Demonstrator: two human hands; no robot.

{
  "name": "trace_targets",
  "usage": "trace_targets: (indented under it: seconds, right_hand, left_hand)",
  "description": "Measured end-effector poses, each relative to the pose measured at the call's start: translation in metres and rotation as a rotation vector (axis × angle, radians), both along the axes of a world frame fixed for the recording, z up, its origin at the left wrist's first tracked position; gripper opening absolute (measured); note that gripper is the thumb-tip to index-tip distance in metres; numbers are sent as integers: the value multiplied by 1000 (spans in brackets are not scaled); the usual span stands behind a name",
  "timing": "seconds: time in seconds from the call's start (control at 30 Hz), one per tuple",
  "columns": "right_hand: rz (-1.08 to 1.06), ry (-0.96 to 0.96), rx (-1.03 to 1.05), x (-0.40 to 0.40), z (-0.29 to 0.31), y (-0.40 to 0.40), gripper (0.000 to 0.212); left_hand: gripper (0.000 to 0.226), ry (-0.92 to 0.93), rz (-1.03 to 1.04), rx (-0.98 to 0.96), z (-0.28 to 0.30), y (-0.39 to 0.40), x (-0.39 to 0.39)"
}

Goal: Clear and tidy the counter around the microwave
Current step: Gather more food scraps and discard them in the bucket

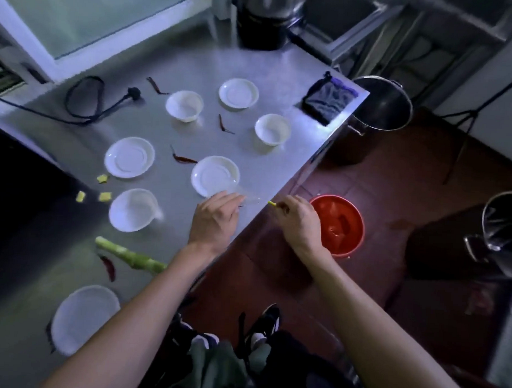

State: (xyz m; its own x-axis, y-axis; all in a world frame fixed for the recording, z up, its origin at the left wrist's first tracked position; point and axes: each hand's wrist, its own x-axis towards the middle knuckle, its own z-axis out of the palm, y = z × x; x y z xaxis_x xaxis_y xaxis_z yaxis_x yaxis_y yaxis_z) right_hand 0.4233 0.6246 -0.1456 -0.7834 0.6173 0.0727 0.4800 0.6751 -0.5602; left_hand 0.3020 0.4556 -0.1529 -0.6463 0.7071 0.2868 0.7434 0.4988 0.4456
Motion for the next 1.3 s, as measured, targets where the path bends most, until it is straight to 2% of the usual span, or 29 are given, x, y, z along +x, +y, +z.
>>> trace_targets:
  seconds: [0.23,0.5,0.83,1.0,1.3]
  right_hand:
    - [-167,-44,-18,82,-8,88,7]
    - [-329,-142,-61,130,-32,148,9]
    - [-448,-320,-137,118,-84,230,7]
    - [-546,-340,-226,108,-114,258,7]
    - [-641,-375,-420,124,-208,309,7]
  left_hand:
    - [30,-31,-184,-69,-2,107,54]
    - [32,-104,-381,-149,-32,200,74]
    - [34,-288,-522,-225,-94,312,43]
    - [33,-347,-604,-298,-124,349,29]
    - [34,-399,-572,-427,-210,415,43]
